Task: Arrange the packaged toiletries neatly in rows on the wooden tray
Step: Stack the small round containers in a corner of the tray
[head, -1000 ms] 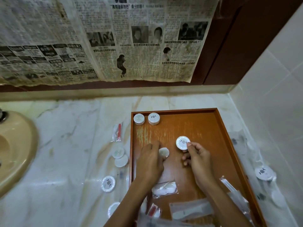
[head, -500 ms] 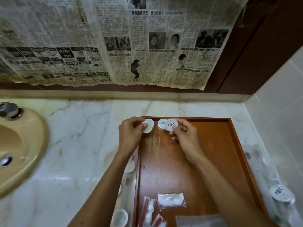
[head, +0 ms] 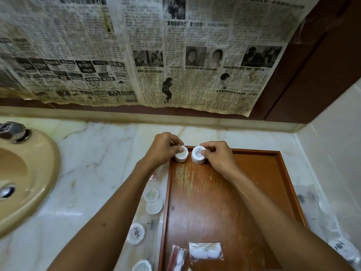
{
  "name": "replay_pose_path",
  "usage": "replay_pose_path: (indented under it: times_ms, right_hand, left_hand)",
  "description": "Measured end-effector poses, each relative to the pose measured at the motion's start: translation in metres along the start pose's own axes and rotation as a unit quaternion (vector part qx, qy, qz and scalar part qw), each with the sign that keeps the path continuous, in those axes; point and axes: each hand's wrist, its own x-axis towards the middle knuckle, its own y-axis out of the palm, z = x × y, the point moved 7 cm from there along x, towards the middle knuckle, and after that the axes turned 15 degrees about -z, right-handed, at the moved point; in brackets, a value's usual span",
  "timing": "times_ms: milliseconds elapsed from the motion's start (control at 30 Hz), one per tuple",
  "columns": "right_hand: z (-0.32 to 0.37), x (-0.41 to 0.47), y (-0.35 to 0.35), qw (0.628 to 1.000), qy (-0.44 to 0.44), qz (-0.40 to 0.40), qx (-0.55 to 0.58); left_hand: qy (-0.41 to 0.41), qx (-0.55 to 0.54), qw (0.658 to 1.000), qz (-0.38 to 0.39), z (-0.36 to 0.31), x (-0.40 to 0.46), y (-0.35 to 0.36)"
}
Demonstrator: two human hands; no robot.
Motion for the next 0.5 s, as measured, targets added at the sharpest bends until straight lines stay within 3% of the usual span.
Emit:
replay_pose_path:
  times_ms: [200, 300, 500]
  right_hand:
    - [0.003, -0.001, 0.001, 0.993, -0.071, -0.002, -0.091]
    - [0.005, -0.003, 0.001, 0.990, -0.092, 0.017, -0.108]
    - [0.017, -0.011, 0.011, 0.966, -0.172, 0.056, -0.184]
  left_hand:
    - [0.105, 0.114, 0.988, 0.024, -0.006, 0.000, 0.007]
    - [0.101, 0.133, 0.986, 0.016, -0.006, 0.000, 0.003]
    - [0.106, 0.190, 0.973, 0.073, -0.010, -0.005, 0.007]
